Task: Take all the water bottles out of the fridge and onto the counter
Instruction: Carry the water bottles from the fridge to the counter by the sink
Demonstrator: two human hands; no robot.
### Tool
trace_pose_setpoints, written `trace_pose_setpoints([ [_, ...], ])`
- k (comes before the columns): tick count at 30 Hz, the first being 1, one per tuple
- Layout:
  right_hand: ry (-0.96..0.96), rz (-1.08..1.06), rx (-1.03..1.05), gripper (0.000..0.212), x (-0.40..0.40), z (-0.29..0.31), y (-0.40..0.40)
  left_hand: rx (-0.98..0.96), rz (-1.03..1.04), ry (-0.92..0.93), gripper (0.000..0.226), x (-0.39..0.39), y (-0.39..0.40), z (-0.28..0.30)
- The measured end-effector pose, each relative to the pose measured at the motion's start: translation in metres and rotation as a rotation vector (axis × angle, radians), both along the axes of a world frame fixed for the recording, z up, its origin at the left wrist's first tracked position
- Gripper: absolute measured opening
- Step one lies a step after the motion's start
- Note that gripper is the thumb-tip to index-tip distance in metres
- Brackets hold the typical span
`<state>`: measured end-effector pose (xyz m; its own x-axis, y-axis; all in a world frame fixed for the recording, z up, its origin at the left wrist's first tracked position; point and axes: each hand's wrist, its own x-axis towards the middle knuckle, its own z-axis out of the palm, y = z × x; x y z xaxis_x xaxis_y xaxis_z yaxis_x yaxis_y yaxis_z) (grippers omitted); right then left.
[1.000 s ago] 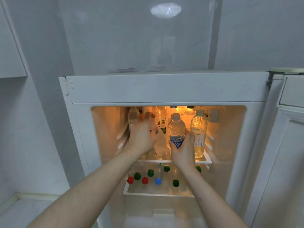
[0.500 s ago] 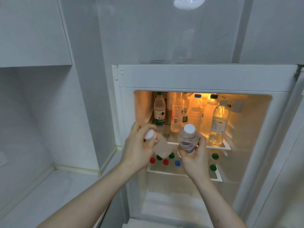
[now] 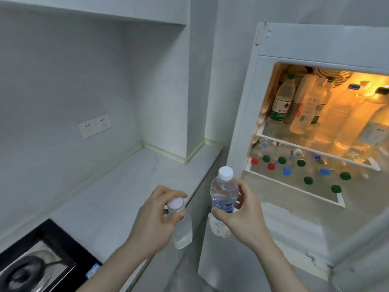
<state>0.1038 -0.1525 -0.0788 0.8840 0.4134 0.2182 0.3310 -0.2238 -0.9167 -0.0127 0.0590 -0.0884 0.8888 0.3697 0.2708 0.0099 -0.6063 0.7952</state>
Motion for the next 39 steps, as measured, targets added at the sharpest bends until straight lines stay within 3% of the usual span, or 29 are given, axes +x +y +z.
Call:
trace_pose_setpoints([
  [10, 0.075, 0.470, -0.153, 0.059, -0.048, -0.028, 0.105, -0.057, 0.458, 0.092, 0.043, -0.148, 0.044, -0.026],
  [21, 0.047, 1.028, -0.255, 0.065, -0.109, -0.068, 0.186, -0.121, 1.071, 0.090, 0.048, -0.270, -0.008, -0.046],
  [29, -0.002, 1.372, -0.267, 0.076, -0.217, -0.063, 0.221, -0.108, 1.410, 0.061, 0.048, -0.368, -0.061, -0.031],
  [39, -0.061, 1.573, -0.191, 0.069, -0.367, -0.048, 0.221, -0.095, 1.617, -0.021, 0.045, -0.495, -0.116, -0.011],
])
